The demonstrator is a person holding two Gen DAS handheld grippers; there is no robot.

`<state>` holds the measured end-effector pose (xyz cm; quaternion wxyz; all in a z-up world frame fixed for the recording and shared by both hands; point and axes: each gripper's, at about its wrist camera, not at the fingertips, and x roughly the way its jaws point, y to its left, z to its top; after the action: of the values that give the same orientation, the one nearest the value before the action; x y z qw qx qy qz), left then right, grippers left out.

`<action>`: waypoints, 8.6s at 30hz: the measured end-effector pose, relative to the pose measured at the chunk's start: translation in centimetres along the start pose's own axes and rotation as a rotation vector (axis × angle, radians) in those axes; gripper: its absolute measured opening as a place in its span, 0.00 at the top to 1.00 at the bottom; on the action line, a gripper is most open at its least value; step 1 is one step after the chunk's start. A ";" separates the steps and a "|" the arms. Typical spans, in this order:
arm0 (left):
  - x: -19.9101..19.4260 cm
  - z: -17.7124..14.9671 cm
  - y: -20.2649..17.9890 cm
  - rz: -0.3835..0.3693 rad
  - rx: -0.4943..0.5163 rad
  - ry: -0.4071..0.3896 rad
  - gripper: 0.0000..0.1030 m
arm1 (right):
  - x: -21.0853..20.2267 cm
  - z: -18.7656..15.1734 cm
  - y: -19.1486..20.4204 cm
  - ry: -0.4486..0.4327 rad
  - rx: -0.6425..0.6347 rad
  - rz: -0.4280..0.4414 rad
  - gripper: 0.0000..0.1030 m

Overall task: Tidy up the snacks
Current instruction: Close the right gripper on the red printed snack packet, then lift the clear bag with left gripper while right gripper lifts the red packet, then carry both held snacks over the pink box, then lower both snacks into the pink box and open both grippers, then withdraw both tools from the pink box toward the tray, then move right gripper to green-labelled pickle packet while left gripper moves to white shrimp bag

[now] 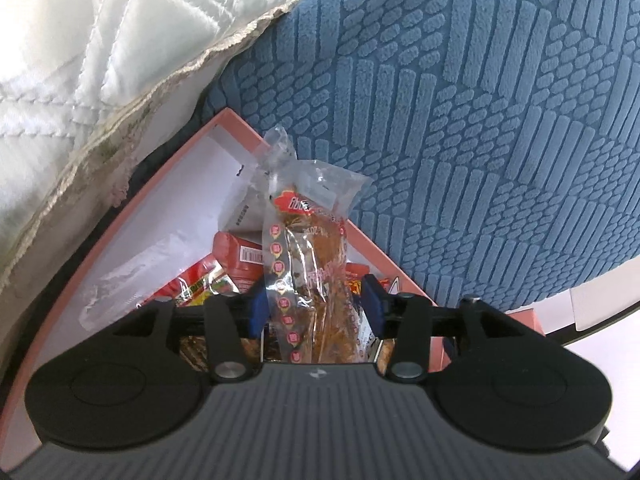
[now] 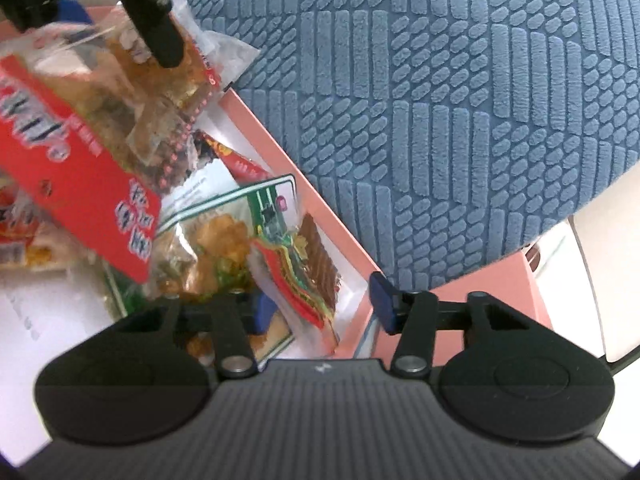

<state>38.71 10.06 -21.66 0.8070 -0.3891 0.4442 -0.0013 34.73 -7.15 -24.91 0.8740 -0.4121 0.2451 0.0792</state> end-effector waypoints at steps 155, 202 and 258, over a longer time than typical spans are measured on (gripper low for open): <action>-0.4 -24.0 -31.6 0.039 0.541 0.189 0.71 | -12.7 -23.7 -25.8 0.152 1.014 0.269 0.91; -23.0 -21.9 -22.7 -0.051 0.661 -0.274 0.18 | -27.8 -17.0 -21.0 -0.119 0.949 0.219 0.31; -14.4 -14.3 -6.3 0.191 0.576 -0.061 0.16 | -22.1 -7.6 -4.5 -0.088 0.649 0.415 0.31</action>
<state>21.89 1.73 -11.68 0.8936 -0.1006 0.4357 -0.0395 14.35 -14.42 -15.00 0.9339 -0.0518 0.2981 0.1903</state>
